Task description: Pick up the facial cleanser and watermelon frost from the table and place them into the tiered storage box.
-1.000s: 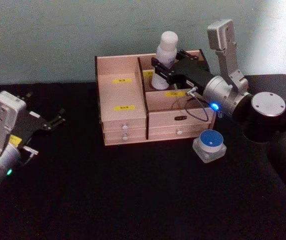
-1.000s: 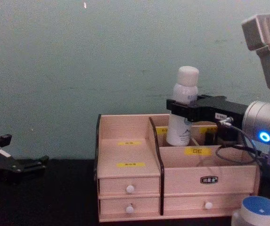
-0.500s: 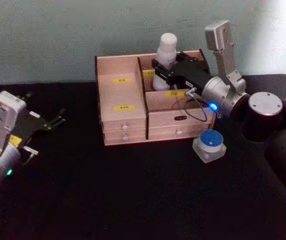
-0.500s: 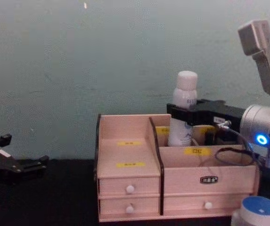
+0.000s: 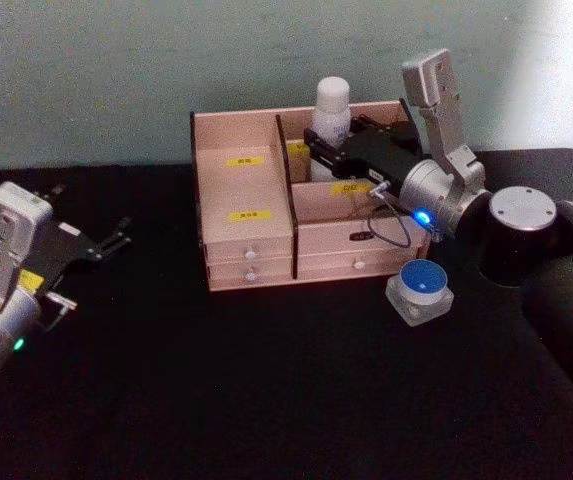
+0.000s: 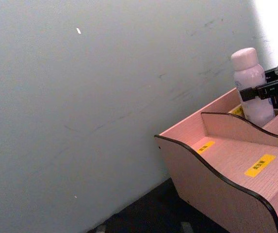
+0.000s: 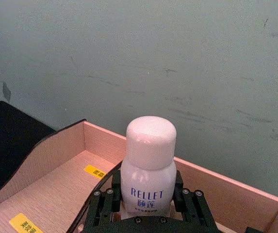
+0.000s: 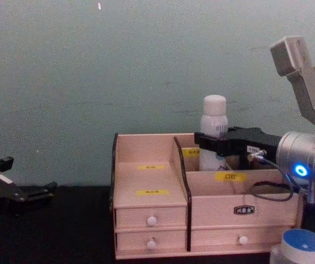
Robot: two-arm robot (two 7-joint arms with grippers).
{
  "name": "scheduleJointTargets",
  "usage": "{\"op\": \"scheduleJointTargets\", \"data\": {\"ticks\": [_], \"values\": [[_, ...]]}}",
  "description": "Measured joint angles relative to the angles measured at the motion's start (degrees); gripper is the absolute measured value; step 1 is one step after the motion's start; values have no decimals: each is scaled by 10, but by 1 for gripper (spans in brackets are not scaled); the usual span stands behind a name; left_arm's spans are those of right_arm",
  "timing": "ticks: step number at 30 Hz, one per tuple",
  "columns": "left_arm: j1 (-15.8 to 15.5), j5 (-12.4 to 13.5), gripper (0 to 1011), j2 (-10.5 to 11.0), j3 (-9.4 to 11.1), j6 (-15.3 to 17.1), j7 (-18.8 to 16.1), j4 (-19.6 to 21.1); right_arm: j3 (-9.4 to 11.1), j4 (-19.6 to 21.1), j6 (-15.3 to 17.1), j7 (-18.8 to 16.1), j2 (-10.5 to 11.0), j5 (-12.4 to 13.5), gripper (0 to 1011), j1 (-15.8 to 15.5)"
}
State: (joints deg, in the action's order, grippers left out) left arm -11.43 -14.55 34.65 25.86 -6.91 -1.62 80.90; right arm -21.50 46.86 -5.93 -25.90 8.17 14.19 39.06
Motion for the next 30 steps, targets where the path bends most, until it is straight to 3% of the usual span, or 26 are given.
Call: {"op": "scheduleJointTargets", "data": {"ticks": [30], "values": [[0, 0, 1001, 0, 0, 0, 0, 0, 4, -15, 5, -2, -5, -4, 591, 4]]}}
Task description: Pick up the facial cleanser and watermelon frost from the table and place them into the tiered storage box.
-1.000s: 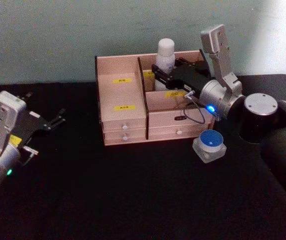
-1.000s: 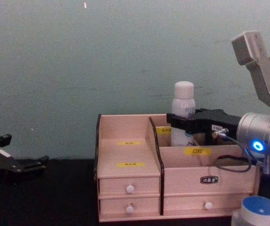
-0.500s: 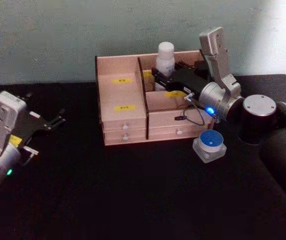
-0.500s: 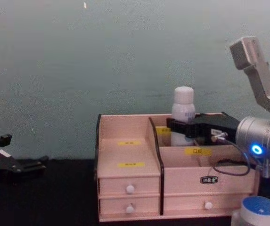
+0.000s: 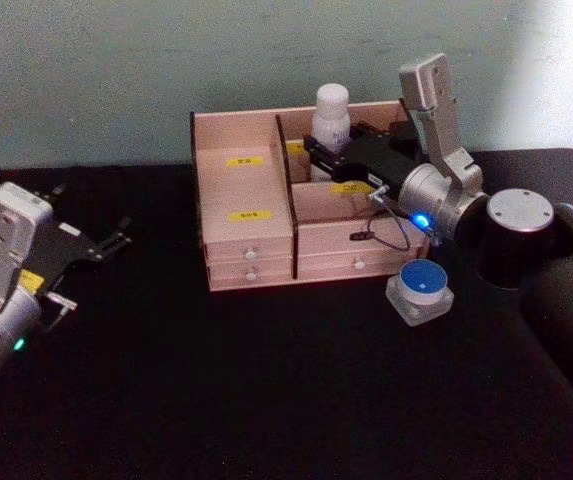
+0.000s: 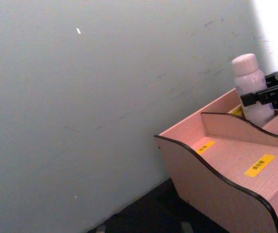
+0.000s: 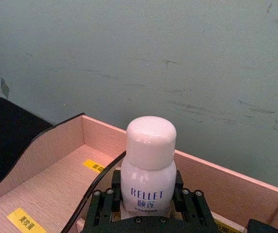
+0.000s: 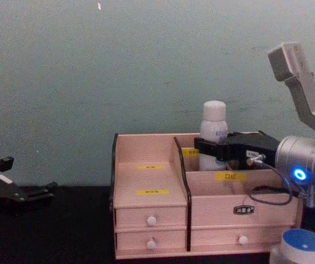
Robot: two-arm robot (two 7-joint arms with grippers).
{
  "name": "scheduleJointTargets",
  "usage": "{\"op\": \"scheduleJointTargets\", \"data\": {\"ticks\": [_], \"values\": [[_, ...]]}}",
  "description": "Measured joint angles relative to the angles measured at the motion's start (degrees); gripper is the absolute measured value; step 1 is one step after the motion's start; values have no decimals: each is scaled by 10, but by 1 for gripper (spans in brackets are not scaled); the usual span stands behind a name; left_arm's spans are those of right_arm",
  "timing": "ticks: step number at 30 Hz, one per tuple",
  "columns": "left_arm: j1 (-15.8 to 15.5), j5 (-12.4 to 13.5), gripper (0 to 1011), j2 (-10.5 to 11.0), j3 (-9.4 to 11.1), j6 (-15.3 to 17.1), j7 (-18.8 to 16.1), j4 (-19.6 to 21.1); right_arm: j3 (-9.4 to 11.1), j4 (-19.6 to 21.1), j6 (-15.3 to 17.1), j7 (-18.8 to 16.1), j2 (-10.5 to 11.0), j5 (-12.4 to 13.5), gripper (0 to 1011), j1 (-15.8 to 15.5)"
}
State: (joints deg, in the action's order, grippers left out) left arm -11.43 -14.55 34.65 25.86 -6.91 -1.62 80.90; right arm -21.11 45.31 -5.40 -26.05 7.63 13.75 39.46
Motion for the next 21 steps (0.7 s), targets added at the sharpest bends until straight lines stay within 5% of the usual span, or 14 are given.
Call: {"op": "scheduleJointTargets", "data": {"ticks": [5, 21], "values": [[0, 0, 1001, 0, 0, 0, 0, 0, 0, 0, 0, 0, 0, 0, 591, 0], [0, 0, 1001, 0, 0, 0, 0, 0, 0, 1, 0, 0, 0, 1, 1002, 0]]}}
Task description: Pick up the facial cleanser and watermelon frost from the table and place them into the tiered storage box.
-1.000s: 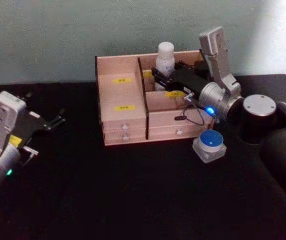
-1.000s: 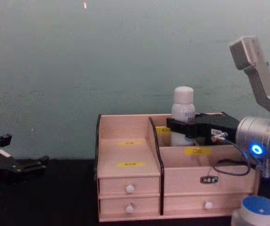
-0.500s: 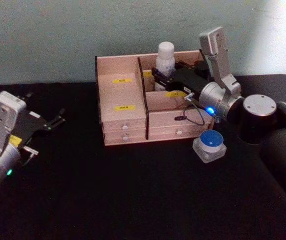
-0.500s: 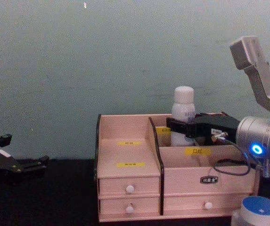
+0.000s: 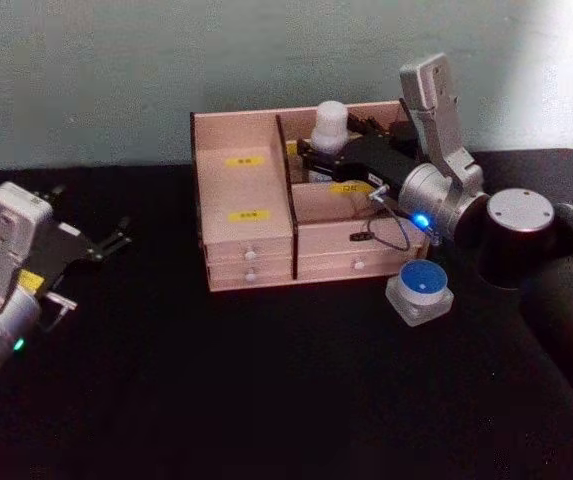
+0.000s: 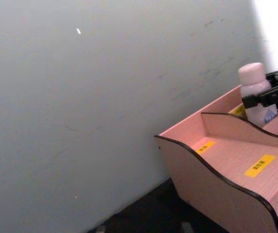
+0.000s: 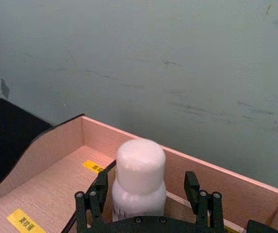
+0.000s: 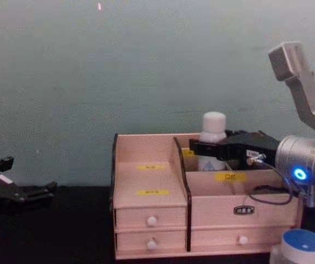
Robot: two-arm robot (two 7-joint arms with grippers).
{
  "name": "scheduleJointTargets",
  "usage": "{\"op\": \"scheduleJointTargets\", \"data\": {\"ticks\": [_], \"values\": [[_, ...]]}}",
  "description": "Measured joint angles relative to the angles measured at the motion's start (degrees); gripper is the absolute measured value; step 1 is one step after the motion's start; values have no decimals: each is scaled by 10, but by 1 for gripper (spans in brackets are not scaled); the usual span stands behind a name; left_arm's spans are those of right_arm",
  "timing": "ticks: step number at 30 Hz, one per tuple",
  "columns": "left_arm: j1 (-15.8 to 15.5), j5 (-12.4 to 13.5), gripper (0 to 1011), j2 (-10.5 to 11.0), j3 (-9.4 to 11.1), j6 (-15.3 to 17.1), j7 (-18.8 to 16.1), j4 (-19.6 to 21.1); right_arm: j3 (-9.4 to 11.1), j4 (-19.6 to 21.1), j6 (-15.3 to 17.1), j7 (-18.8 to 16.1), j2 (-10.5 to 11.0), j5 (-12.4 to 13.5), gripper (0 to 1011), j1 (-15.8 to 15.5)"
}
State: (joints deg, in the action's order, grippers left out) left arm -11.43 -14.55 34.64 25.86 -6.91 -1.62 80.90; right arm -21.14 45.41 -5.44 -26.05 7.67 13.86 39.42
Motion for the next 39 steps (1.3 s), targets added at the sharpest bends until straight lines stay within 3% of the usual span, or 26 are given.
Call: {"op": "scheduleJointTargets", "data": {"ticks": [12, 20, 23, 30, 33, 39], "values": [[0, 0, 1001, 0, 0, 0, 0, 0, 0, 4, 0, 1, 1, 0, 1003, -2], [0, 0, 1001, 0, 0, 0, 0, 0, 8, 80, 11, 9, 19, -1, 1002, -35], [0, 0, 1001, 0, 0, 0, 0, 0, 13, 146, 25, 6, 41, 3, 1002, -67], [0, 0, 1001, 0, 0, 0, 0, 0, 21, 251, 55, -2, 89, 20, 1002, -125], [0, 0, 1001, 0, 0, 0, 0, 0, 32, 316, 74, -2, 124, 32, 1002, -169], [0, 0, 1001, 0, 0, 0, 0, 0, 46, 385, 105, 3, 168, 49, 1002, -222]]}}
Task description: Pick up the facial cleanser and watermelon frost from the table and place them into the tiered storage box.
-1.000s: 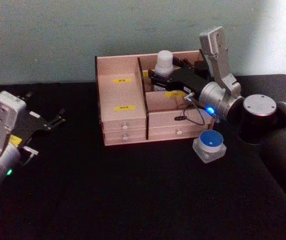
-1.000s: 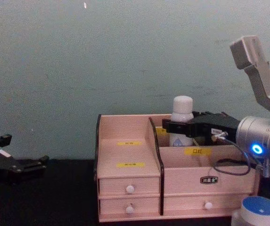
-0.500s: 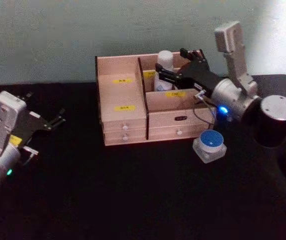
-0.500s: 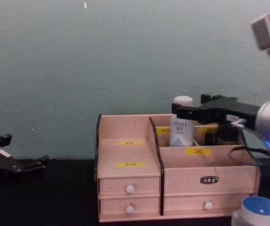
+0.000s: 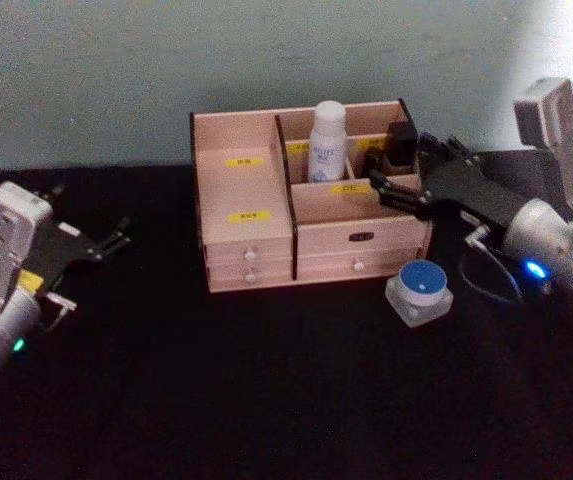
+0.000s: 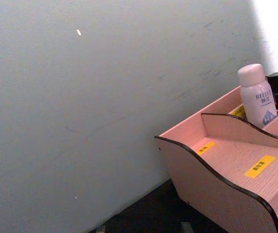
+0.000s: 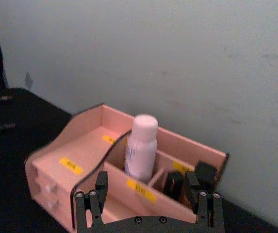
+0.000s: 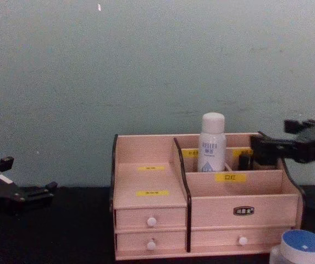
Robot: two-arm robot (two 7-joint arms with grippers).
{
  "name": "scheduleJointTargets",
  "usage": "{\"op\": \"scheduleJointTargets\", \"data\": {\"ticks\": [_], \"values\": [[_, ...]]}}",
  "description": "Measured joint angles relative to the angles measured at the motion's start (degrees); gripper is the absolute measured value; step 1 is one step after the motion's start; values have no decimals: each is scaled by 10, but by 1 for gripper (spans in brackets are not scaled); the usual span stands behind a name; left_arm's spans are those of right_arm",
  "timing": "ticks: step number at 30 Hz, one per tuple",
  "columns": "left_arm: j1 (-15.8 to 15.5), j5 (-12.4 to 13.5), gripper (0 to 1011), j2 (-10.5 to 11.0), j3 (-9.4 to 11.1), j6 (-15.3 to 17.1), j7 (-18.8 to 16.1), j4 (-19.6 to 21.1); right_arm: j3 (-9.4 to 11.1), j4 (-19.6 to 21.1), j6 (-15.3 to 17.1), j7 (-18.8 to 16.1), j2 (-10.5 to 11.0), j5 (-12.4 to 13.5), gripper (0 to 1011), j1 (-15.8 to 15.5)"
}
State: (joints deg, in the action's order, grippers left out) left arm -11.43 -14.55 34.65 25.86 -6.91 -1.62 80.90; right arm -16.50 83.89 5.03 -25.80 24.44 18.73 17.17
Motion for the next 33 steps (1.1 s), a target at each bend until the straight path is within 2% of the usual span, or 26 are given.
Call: {"op": "scheduleJointTargets", "data": {"ticks": [6, 7, 8, 12, 20, 33], "values": [[0, 0, 1001, 0, 0, 0, 0, 0, 19, 64, 42, 7, 48, 21, 1003, -56], [0, 0, 1001, 0, 0, 0, 0, 0, 19, 64, 42, 7, 48, 21, 1002, -56], [0, 0, 1001, 0, 0, 0, 0, 0, 22, 74, 54, 8, 58, 25, 1002, -66], [0, 0, 1001, 0, 0, 0, 0, 0, 26, 91, 79, 13, 76, 35, 1003, -86], [0, 0, 1001, 0, 0, 0, 0, 0, 24, 94, 117, 22, 89, 54, 1002, -101], [0, 0, 1001, 0, 0, 0, 0, 0, 0, 74, 160, 27, 94, 79, 1002, -95]]}}
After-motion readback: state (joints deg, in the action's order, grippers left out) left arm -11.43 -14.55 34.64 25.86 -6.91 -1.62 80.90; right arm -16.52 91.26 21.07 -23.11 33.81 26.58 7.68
